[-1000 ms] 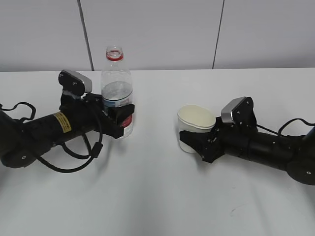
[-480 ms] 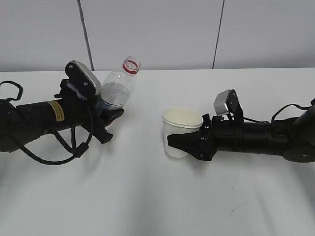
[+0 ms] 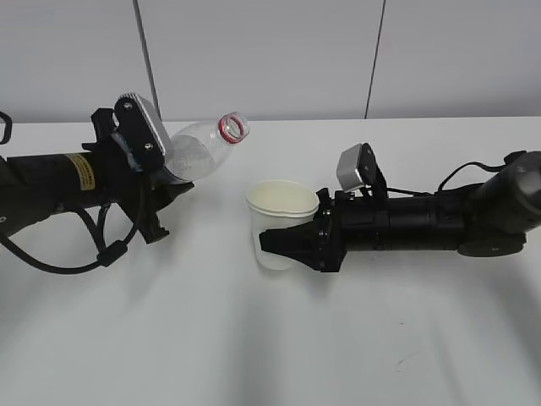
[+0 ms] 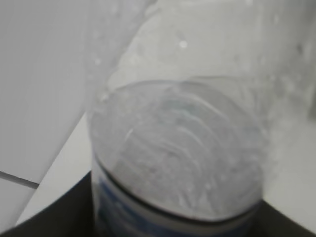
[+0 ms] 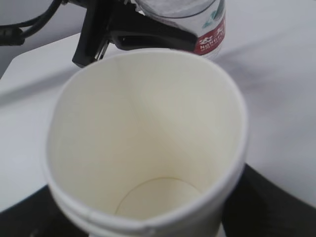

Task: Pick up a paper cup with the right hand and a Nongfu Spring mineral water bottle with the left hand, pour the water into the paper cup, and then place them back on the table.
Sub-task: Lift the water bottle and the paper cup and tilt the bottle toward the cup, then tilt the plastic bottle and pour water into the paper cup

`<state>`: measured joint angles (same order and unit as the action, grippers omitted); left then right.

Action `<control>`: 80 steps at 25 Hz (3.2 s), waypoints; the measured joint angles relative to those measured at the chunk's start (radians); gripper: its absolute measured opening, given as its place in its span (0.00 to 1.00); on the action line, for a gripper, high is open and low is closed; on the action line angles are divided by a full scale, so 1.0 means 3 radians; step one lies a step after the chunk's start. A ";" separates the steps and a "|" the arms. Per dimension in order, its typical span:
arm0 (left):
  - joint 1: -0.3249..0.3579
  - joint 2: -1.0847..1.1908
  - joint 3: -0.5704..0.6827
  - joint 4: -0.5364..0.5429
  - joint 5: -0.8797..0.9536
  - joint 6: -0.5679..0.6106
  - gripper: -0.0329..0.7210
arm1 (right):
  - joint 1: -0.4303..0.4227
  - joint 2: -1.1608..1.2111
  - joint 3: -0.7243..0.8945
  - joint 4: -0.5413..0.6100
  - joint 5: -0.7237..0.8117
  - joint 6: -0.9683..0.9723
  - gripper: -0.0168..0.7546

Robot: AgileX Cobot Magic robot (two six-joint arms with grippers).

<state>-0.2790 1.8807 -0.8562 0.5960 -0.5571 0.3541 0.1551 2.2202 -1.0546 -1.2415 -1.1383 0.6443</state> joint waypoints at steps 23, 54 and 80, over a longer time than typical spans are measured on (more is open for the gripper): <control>-0.0011 -0.0086 0.0003 -0.0663 0.0113 0.1635 0.56 | 0.0099 0.0008 -0.0118 -0.0043 0.0351 0.0095 0.68; -0.0093 -0.0086 0.0003 -0.1092 -0.0001 0.2533 0.56 | 0.0270 0.0015 -0.0266 -0.0255 0.0453 0.0378 0.68; -0.0093 -0.0086 0.0003 -0.1274 -0.0138 0.3317 0.56 | 0.0307 0.0015 -0.0266 -0.0267 0.0519 0.0401 0.68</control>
<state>-0.3070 1.8548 -0.8554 0.2138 -0.5986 1.3491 0.2471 2.2248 -1.1343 -1.3215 -0.9826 0.7647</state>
